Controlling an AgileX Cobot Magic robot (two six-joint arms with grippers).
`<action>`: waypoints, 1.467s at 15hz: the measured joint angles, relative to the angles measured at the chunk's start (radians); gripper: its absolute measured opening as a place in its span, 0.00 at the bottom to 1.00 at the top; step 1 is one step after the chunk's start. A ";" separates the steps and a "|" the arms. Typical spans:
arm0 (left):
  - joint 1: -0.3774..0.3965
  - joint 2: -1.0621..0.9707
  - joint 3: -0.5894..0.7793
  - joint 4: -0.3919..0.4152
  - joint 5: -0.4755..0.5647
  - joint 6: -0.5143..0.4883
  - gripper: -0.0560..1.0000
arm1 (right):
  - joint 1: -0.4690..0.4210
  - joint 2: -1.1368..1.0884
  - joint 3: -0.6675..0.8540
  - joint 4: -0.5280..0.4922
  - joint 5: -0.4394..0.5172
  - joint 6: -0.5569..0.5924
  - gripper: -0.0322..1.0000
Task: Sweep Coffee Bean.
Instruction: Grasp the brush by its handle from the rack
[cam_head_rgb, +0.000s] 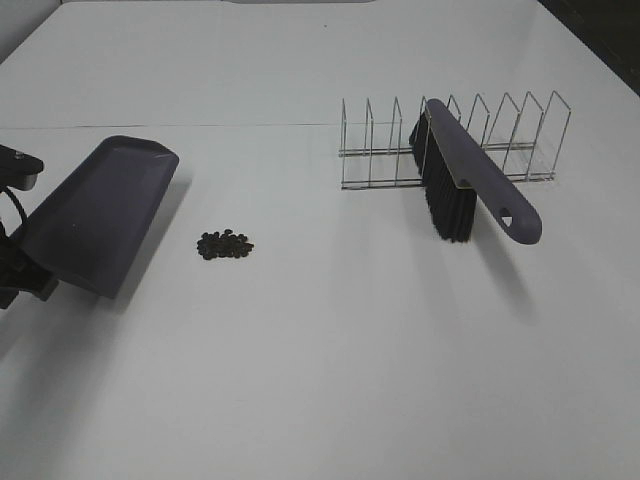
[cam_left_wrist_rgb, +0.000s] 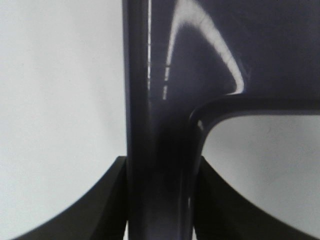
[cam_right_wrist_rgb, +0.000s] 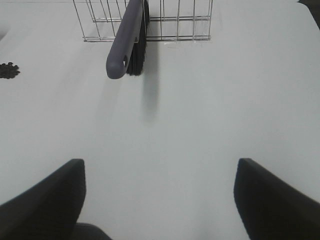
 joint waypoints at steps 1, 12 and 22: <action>0.000 0.000 0.000 0.000 -0.003 0.000 0.37 | 0.000 0.077 -0.058 0.000 -0.004 0.000 0.69; 0.000 0.000 0.000 -0.038 -0.012 0.003 0.37 | 0.000 1.024 -0.695 0.068 -0.009 -0.105 0.68; 0.000 0.000 0.000 -0.041 -0.012 0.003 0.37 | 0.148 1.698 -1.280 -0.027 0.101 -0.057 0.68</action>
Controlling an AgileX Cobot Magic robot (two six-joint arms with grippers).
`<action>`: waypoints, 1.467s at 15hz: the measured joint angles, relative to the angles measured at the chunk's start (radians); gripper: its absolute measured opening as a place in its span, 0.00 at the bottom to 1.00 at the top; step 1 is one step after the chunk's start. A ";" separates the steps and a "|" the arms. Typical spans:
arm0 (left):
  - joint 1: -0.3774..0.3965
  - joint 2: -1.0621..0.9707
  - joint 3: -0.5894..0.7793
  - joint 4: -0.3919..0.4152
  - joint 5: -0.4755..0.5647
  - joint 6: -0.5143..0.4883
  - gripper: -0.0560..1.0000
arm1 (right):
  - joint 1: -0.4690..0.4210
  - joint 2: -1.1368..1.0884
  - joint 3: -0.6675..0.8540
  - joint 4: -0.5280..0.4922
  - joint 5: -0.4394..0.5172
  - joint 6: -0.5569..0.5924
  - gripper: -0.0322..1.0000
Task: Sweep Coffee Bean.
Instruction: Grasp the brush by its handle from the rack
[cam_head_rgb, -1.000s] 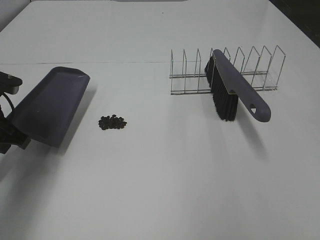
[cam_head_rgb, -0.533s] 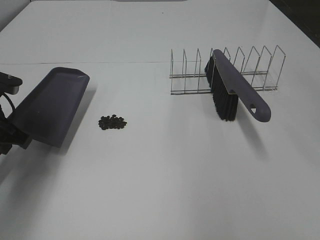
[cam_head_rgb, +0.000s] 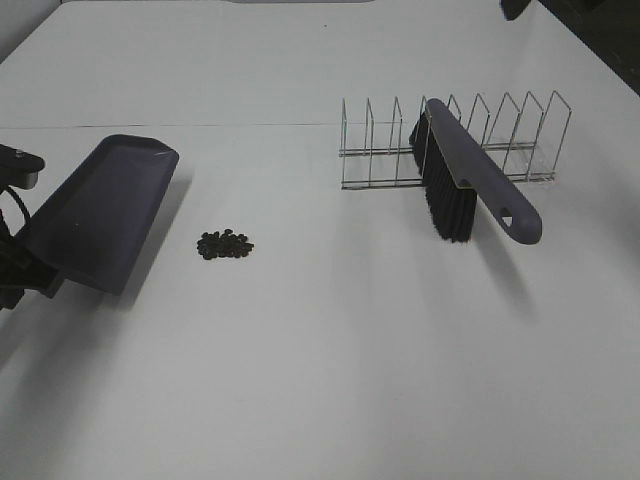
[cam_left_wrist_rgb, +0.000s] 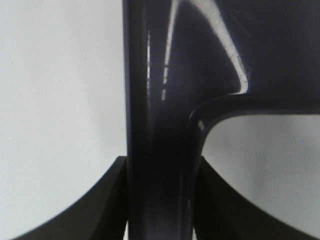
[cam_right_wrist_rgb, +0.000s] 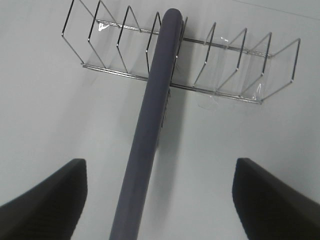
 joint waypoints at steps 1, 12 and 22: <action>0.000 0.000 0.000 0.000 0.000 0.000 0.37 | 0.022 0.059 -0.048 -0.019 0.000 0.013 0.68; 0.000 0.000 0.000 -0.001 0.000 0.000 0.37 | 0.036 0.490 -0.197 0.002 0.002 0.139 0.68; 0.000 0.000 0.000 -0.008 0.000 0.000 0.37 | 0.036 0.593 -0.197 -0.007 -0.094 0.173 0.39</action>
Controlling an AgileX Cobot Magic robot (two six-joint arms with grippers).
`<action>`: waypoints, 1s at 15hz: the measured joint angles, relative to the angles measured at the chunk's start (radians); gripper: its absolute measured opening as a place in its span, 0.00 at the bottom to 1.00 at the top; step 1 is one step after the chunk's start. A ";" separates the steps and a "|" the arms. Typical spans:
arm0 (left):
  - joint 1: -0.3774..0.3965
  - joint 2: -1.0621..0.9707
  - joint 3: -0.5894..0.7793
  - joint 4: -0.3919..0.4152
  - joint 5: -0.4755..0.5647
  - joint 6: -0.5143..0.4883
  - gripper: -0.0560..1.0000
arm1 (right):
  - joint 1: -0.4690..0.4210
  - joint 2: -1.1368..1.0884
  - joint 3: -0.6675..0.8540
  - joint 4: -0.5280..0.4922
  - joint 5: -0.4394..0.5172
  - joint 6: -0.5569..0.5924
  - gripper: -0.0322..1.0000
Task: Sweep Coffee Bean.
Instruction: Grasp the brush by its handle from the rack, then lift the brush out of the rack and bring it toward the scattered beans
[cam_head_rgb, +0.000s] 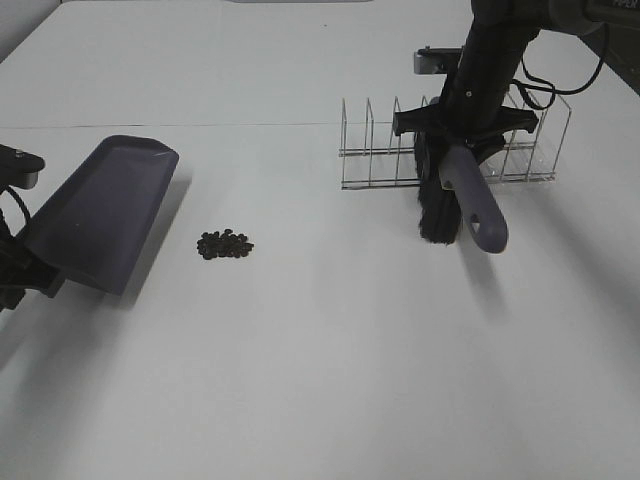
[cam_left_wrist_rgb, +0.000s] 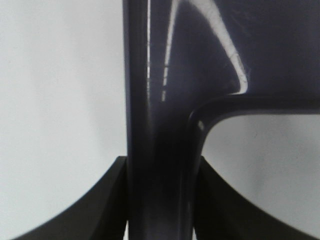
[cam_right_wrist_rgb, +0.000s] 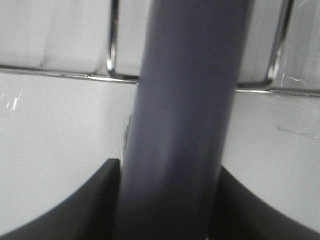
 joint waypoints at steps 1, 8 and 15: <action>0.000 0.000 0.000 0.000 0.000 0.000 0.37 | 0.000 -0.003 -0.001 -0.001 -0.010 0.008 0.28; 0.000 0.000 0.000 0.000 0.000 0.000 0.37 | -0.003 -0.088 -0.001 -0.034 0.020 0.013 0.29; 0.000 0.000 0.000 0.001 0.049 0.023 0.37 | -0.003 -0.299 -0.001 -0.074 0.099 0.013 0.29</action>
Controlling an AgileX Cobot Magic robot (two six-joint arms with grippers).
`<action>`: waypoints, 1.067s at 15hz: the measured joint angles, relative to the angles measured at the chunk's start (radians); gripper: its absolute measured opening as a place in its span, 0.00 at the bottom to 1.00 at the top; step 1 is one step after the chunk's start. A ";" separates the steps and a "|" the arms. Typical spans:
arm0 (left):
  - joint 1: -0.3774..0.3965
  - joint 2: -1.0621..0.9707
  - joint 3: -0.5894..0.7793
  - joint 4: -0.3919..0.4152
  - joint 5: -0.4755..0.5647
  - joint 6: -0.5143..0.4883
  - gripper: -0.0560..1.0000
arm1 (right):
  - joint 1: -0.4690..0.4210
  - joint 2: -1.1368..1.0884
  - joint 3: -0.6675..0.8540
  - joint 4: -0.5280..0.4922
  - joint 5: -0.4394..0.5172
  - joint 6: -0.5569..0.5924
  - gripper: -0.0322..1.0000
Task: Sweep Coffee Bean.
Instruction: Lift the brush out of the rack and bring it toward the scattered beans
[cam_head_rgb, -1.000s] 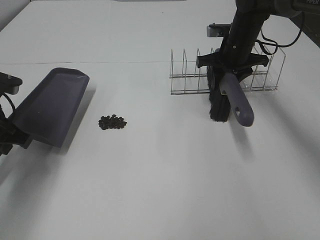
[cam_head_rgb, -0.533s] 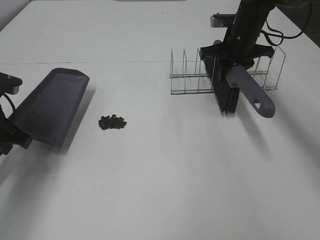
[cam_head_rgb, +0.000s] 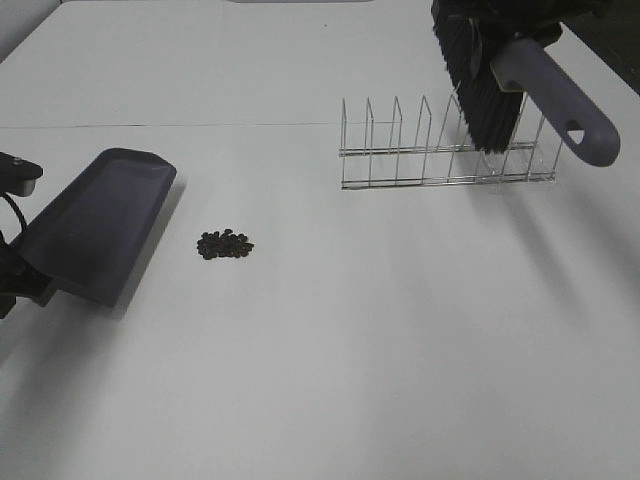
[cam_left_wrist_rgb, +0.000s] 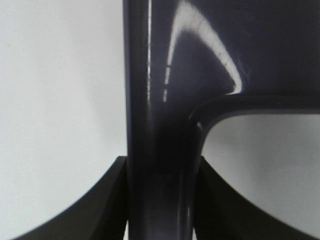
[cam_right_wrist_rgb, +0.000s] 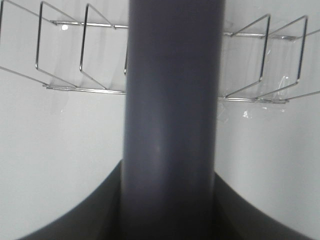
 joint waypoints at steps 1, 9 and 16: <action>0.000 0.000 0.000 0.000 0.000 0.000 0.37 | 0.000 -0.035 0.008 -0.006 0.000 -0.007 0.29; 0.000 0.000 0.000 0.000 0.000 0.015 0.37 | 0.061 -0.398 0.564 -0.049 -0.063 0.013 0.29; 0.000 0.028 -0.003 0.019 0.000 0.021 0.37 | 0.341 -0.357 0.771 -0.206 -0.203 0.166 0.29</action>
